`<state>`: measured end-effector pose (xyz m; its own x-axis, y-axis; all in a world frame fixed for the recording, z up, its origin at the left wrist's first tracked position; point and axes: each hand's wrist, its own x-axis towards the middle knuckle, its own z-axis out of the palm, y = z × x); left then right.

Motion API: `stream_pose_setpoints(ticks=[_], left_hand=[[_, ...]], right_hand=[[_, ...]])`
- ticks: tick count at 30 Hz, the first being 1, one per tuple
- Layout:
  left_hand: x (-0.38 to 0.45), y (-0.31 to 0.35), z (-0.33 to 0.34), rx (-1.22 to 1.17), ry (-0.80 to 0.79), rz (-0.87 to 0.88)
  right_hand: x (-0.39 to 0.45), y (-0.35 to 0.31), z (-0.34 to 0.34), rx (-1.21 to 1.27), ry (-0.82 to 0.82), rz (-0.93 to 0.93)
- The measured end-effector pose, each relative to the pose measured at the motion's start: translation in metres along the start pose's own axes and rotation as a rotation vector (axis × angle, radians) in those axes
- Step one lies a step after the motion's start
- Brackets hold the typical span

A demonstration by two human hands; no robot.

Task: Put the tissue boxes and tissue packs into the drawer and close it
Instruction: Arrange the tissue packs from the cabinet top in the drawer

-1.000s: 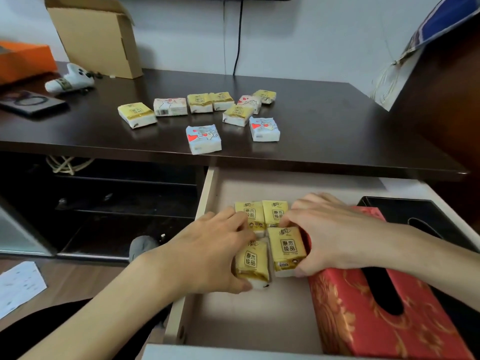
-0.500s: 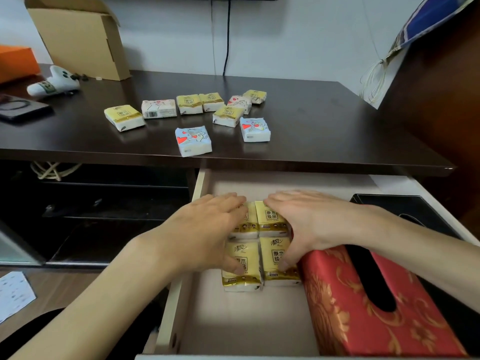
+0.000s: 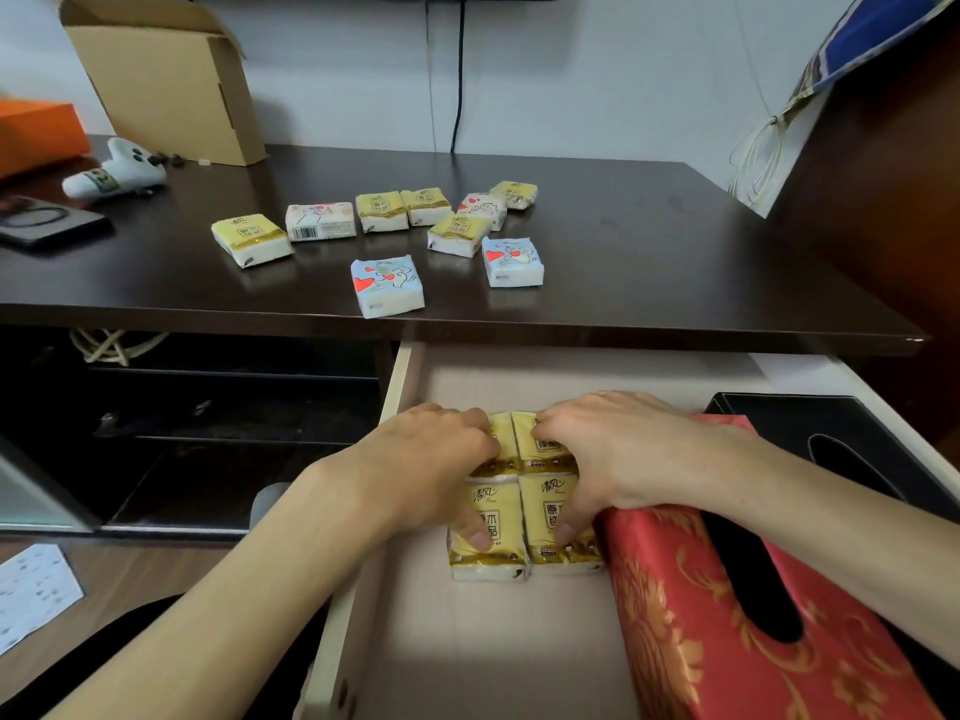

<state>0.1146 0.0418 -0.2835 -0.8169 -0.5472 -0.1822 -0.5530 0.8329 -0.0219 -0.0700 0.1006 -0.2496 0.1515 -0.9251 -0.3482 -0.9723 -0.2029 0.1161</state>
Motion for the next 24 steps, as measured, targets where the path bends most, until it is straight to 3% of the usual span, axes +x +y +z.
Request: stream_pose_setpoints(ticks=[12,24], left_hand=[[-0.001,-0.004,-0.006,-0.073,0.122,0.004],[-0.041,-0.049,-0.062,-0.256,0.746,-0.207]], right_hand=[[-0.001,0.005,0.000,0.095,0.040,-0.032],[0.034,0.016,-0.058,0.745,0.707,-0.050]])
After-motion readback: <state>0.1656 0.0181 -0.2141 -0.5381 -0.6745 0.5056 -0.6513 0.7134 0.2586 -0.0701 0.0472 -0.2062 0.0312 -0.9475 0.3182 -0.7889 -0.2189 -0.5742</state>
